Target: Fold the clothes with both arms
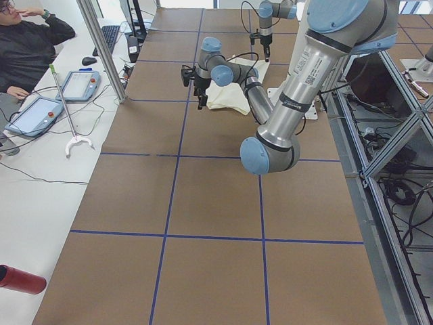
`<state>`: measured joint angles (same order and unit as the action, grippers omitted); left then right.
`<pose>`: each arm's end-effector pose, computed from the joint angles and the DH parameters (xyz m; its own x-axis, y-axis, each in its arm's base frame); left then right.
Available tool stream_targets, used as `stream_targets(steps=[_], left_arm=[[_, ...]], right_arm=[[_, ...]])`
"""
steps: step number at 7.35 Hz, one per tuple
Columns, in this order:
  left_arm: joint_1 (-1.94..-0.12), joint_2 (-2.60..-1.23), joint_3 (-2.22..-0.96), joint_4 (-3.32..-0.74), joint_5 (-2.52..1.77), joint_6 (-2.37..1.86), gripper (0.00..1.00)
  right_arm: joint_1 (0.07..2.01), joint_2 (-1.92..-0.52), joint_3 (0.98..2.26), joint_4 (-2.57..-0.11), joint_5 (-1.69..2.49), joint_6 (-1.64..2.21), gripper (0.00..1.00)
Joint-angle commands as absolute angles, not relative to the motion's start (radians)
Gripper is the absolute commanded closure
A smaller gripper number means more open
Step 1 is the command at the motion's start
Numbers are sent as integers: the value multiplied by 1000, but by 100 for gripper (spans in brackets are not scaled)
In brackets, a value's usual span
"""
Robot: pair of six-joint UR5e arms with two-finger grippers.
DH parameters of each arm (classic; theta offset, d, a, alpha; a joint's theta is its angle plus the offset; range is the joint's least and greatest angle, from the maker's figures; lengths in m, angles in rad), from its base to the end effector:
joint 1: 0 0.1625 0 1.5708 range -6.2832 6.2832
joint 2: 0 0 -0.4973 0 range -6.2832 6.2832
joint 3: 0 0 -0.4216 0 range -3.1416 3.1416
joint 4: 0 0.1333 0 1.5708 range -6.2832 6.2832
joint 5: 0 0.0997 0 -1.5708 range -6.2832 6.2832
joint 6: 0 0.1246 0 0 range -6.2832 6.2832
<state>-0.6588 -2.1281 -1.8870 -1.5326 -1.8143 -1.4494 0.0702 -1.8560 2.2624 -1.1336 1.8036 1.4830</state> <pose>0.4826 -0.5042 0.2686 0.5815 -0.3015 -0.7556 0.3852 0.9201 -0.0708 -0.3959 -0.1326 0.4792 0.6515 -0.0397 0.7576 0.1614 0.9830 -0.0873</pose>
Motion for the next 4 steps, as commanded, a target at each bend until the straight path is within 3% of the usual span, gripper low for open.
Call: stream_targets(steps=[1,4], left_arm=[[-557,-2132,-1891,-1546,-1812,-1556,0],[-346,-2111,-1887,-1618,-1783,-1802,0]], right_arm=[[160,-1763,2289,-1132,1789,1493,0],[340,-1632,2283,-1132,1795,1493,0]])
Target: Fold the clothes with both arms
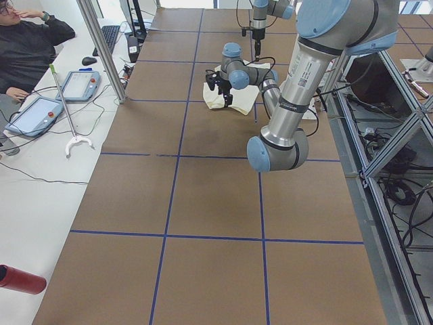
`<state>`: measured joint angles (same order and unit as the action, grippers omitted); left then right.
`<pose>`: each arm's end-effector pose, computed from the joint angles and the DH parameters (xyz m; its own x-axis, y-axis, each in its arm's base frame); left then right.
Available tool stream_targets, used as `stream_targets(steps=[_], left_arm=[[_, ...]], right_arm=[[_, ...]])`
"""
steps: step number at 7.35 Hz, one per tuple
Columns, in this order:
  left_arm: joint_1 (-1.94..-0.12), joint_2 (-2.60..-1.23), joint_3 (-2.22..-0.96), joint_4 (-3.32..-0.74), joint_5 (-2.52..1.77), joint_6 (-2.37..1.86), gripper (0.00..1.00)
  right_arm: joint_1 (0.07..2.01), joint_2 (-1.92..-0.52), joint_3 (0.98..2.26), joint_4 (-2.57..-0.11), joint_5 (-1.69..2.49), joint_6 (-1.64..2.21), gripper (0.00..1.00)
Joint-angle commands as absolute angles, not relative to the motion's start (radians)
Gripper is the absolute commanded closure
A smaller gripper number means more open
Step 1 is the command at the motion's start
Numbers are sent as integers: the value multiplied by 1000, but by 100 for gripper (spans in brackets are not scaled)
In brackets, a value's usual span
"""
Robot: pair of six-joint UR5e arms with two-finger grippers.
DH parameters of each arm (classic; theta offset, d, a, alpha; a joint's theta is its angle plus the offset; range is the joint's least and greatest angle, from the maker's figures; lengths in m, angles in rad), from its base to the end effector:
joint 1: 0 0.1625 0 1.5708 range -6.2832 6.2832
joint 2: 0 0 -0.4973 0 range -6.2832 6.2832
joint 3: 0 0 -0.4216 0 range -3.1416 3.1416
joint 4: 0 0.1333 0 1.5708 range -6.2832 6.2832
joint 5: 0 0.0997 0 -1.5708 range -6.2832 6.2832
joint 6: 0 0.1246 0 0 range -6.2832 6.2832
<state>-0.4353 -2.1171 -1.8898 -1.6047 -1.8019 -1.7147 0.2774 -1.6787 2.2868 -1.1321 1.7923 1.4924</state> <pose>0.5803 -0.3854 0.2639 0.5228 -0.3971 -0.7543 0.3262 0.9107 -0.2533 -0.4015 -0.2245 0.3905 0.4863 0.0590 0.8718 -0.0463 0.9981 -0.0418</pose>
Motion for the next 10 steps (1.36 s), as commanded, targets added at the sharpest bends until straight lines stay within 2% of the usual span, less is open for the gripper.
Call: stream_targets(steps=[1,6,8,9,10], left_arm=[[-287,-2112,-1872,-1620,-1735,-1834,3],[-255,-2118,-1781,-1688,-1729,-1896,15],[-264,-2118,-1758,-1721,-1707,-1893,25],[-267,-2118,-1759,-1721,-1707,-1893,43],[-271,-2118,-1763,-1720,-1707,-1888,77]], right_arm=[[368,-1632,2278,-1134,1793,1493,0],[376,-1611,2270,-1135,1789,1493,0],[376,-1611,2269,-1135,1789,1493,0],[377,-1611,2267,-1135,1789,1493,0],[377,-1611,2267,-1135,1789,1493,0]])
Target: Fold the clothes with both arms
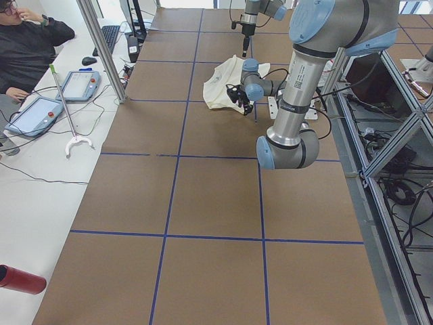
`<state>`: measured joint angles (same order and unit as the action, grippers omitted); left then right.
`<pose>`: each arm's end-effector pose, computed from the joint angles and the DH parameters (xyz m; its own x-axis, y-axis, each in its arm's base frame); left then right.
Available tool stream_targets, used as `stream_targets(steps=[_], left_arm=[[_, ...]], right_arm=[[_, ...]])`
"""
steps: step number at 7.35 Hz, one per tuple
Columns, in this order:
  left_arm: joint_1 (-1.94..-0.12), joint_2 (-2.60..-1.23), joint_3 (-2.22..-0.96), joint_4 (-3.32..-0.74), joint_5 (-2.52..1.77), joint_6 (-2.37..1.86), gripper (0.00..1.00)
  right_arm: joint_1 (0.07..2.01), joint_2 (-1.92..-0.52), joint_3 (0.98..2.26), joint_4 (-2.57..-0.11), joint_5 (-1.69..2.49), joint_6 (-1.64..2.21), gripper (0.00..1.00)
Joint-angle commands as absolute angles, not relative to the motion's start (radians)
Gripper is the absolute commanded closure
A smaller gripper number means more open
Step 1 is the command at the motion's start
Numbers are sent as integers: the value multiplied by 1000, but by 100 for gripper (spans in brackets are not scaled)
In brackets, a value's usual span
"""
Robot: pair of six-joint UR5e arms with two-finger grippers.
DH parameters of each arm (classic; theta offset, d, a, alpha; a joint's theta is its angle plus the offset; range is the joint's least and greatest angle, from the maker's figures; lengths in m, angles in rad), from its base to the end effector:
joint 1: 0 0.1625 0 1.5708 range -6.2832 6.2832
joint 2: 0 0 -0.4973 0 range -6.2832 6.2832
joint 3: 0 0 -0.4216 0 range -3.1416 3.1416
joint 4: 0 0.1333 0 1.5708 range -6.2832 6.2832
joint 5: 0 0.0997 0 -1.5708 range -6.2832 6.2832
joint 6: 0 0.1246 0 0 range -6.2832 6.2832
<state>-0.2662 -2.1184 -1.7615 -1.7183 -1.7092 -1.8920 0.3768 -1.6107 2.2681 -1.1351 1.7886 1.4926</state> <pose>0.6731 -0.3039 0.3042 0.5295 -0.4685 -0.7073 0.3421 0.8808 -0.3273 -0.3958 -0.2710 0.3692 0.4403 0.0922 0.8931 -0.1469 0.9887 -0.0297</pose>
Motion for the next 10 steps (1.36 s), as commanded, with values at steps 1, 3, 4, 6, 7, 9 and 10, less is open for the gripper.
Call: stream_targets(steps=[1,3,4,6,7,9,10], left_arm=[[-275,-2118,-1767,-1720,-1706,-1887,100],[-276,-2115,-1773,-1714,-1709,-1884,100],[-296,-2115,-1775,-1712,-1710,-1884,100],[-430,-2117,-1763,-1707,-1716,-1802,100],[-510,-2117,-1743,-1701,-1717,-1704,100],[-602,-2152,-1616,-1732,-1713,-1616,100],[-645,-2189,-1544,-1767,-1712,-1588,100]], right_arm=[[376,-1611,2266,-1134,1789,1493,0],[377,-1611,2264,-1135,1787,1493,0],[379,-1611,2263,-1135,1787,1493,0],[379,-1611,2250,-1135,1786,1493,0],[379,-1611,2250,-1134,1786,1493,0],[393,-1611,2247,-1135,1786,1493,0],[399,-1611,2241,-1135,1784,1493,0]])
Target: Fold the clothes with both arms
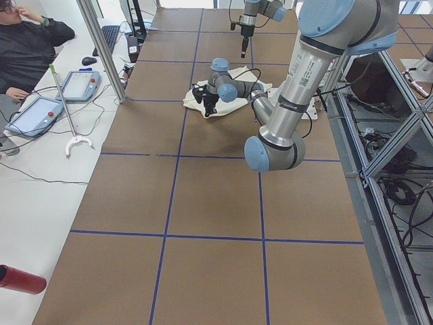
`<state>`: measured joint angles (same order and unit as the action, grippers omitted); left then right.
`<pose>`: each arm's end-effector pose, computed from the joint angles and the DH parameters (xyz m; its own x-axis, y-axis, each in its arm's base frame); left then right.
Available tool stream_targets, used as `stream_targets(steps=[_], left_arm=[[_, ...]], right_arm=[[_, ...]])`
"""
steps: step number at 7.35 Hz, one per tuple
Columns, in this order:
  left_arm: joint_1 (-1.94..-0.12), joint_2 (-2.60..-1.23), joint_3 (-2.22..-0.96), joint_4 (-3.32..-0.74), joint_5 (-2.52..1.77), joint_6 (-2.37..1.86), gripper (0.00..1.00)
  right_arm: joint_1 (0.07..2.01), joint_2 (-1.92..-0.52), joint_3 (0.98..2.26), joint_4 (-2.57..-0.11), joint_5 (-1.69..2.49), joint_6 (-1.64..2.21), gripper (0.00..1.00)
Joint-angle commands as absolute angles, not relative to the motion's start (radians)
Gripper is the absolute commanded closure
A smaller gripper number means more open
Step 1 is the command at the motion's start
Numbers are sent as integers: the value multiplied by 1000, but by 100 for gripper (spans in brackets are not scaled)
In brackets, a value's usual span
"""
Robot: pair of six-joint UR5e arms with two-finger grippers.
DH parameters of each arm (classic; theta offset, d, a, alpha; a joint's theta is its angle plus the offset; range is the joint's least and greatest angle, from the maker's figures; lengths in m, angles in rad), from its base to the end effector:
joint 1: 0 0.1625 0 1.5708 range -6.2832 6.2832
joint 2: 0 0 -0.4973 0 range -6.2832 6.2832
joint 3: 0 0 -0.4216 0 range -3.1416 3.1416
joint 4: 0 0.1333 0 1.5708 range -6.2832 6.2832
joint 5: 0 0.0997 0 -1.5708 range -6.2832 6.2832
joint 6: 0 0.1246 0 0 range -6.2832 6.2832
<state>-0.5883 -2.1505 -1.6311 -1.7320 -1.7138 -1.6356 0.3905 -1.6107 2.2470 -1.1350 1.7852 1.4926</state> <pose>0.5752 -0.5226 0.3410 0.5476 -0.4423 -0.7103 0.5006 0.8533 -0.1455 -0.3975 -0.2791 0.3796 0.4565 0.1054 0.8835 -0.1640 0.9859 -0.0328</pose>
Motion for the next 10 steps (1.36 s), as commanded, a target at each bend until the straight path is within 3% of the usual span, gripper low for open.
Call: stream_targets(steps=[1,3,4,6,7,8,10], left_arm=[[-687,-2254,-1437,-1819,-1712,-1544,100],[-753,-2414,-1121,-2002,-1710,-1482,100],[-768,-2469,-1026,-2063,-1710,-1474,100],[-772,-2480,-1012,-2082,-1710,-1468,100],[-787,-2480,-1014,-2085,-1712,-1459,56],[-791,-2480,-1017,-2088,-1712,-1397,1],[-866,-2459,-1105,-2035,-1840,-1308,0]], right_arm=[[400,-1608,2237,-1134,1784,1493,0],[402,-1591,2235,-1135,1784,1493,0],[400,-1586,2229,-1135,1783,1493,0],[400,-1531,2179,-1138,1769,1493,0],[400,-1516,2165,-1144,1763,1491,0],[400,-1516,2157,-1144,1760,1483,0],[416,-1461,2139,-1204,1759,1476,0]])
